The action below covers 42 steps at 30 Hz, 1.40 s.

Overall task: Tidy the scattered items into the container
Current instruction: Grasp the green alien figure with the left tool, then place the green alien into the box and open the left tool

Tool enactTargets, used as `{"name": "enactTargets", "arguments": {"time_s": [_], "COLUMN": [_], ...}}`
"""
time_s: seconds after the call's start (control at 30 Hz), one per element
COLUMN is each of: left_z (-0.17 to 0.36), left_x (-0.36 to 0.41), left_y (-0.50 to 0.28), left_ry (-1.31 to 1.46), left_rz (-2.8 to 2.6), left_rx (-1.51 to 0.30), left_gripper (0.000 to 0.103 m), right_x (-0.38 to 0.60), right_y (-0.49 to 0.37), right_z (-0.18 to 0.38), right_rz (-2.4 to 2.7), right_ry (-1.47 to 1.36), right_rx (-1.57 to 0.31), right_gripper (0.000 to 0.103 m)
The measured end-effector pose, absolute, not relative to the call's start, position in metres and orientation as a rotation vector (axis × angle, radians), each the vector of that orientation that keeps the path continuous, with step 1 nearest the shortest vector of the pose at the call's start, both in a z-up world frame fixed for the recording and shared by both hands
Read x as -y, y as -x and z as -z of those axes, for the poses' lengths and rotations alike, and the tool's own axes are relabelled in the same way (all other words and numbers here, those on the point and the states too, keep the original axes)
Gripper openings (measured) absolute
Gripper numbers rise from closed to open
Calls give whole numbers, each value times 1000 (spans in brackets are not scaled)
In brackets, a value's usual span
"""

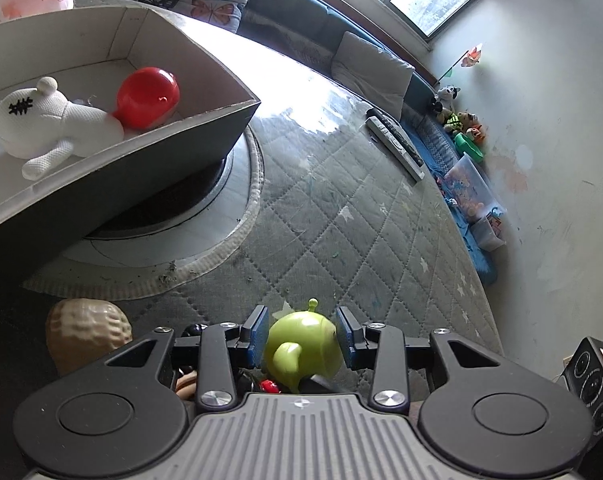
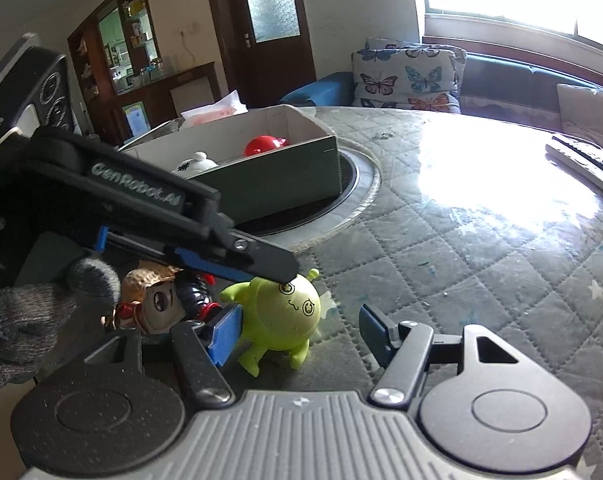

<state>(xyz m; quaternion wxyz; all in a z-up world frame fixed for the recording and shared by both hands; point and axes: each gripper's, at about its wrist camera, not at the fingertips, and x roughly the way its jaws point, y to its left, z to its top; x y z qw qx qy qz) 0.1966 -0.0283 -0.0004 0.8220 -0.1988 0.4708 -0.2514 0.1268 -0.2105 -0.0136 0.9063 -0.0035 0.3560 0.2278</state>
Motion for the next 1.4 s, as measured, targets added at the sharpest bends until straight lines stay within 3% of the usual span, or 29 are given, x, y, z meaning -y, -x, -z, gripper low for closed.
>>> {"name": "enactTargets", "arguments": {"time_s": [0.27, 0.57, 1.0, 1.4], "left_z": [2, -3, -66, -54], "left_x": [31, 25, -43, -86], "left_y": [-202, -198, -204, -242], "left_ry": [412, 437, 499, 566], "left_rz": [533, 542, 421, 328], "left_rx": [-1014, -979, -724, -708], "left_gripper": [39, 39, 39, 39], "right_x": [207, 201, 142, 89], "right_y": [-134, -131, -171, -220], "right_z": [20, 14, -41, -38], "right_rz": [-513, -507, -629, -683], "right_ry": [-56, -24, 79, 125], "right_rx": [-760, -736, -548, -557], "right_gripper": [47, 46, 46, 46]}}
